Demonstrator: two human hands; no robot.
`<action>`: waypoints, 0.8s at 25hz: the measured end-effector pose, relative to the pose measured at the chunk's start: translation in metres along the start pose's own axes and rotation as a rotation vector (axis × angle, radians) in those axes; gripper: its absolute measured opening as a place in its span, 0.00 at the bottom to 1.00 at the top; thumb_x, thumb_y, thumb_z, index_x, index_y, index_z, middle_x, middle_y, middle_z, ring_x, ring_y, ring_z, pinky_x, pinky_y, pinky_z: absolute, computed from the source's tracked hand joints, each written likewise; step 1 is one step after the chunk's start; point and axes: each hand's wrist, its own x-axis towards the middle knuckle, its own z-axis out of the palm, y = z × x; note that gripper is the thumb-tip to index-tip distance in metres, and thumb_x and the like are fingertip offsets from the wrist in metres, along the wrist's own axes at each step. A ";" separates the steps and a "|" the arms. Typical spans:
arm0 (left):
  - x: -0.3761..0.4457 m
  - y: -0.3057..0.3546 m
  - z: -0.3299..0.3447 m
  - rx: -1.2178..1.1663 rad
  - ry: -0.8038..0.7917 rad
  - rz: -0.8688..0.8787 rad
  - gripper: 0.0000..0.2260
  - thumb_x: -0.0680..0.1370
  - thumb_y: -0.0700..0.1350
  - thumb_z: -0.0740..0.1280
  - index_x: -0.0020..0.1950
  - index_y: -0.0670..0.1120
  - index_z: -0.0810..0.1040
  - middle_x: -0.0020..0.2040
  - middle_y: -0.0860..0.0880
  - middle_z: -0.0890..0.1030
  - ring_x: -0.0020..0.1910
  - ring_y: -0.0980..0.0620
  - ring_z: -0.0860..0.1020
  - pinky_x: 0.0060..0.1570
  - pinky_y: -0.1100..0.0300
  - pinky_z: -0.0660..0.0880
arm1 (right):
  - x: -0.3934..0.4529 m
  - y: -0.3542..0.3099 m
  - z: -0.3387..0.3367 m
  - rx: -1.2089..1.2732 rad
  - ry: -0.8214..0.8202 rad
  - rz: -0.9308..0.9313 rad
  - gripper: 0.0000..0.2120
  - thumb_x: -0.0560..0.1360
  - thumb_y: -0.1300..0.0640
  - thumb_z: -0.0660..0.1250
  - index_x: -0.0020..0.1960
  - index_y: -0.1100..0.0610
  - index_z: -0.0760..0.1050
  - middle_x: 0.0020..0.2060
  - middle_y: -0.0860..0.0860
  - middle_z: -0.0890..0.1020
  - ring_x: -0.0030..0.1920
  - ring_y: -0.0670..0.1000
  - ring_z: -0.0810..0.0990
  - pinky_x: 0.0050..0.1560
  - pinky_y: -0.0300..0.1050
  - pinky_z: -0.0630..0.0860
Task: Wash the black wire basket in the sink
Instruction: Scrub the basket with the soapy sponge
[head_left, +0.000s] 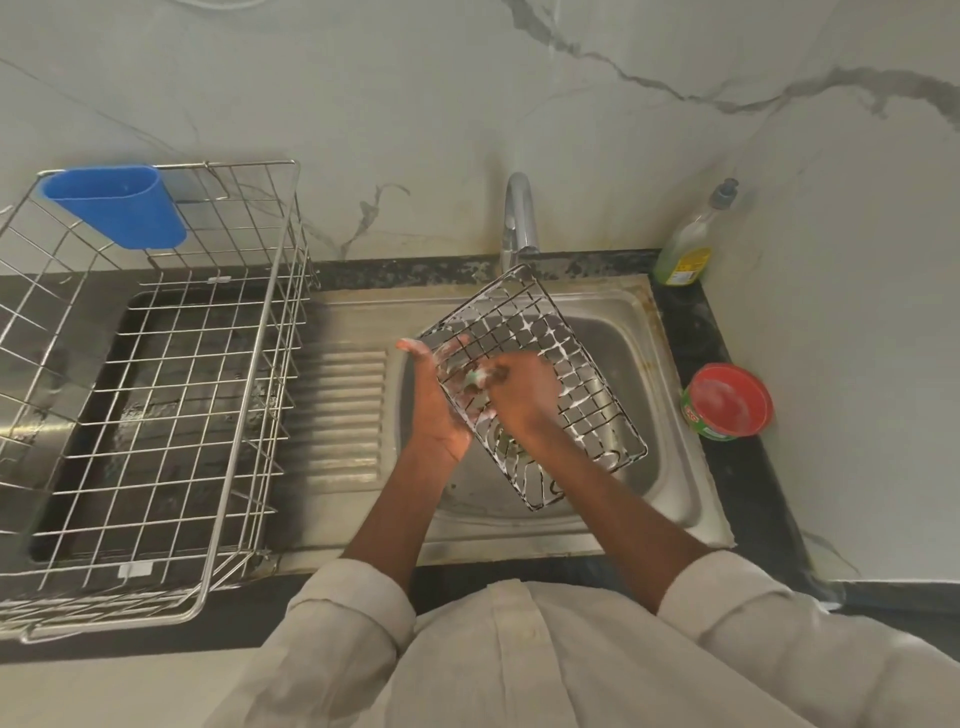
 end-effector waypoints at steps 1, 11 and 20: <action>0.000 0.001 0.001 -0.018 -0.006 0.019 0.53 0.61 0.85 0.61 0.71 0.47 0.81 0.63 0.41 0.84 0.54 0.41 0.85 0.53 0.44 0.83 | -0.004 0.001 0.004 -0.031 -0.033 -0.034 0.10 0.78 0.66 0.70 0.52 0.54 0.86 0.51 0.49 0.88 0.33 0.40 0.80 0.29 0.34 0.74; 0.002 0.006 -0.002 -0.144 0.000 0.050 0.52 0.67 0.83 0.62 0.72 0.42 0.80 0.57 0.37 0.83 0.56 0.33 0.81 0.59 0.35 0.79 | -0.025 0.013 -0.005 0.116 -0.239 0.004 0.09 0.74 0.68 0.75 0.51 0.57 0.87 0.45 0.47 0.85 0.37 0.38 0.80 0.38 0.35 0.79; -0.005 0.000 -0.009 -0.165 0.043 0.103 0.49 0.67 0.84 0.61 0.70 0.46 0.82 0.59 0.40 0.84 0.58 0.36 0.82 0.63 0.33 0.78 | -0.031 0.030 0.001 -0.058 -0.202 -0.018 0.11 0.75 0.68 0.72 0.51 0.55 0.87 0.50 0.48 0.87 0.39 0.40 0.82 0.30 0.24 0.71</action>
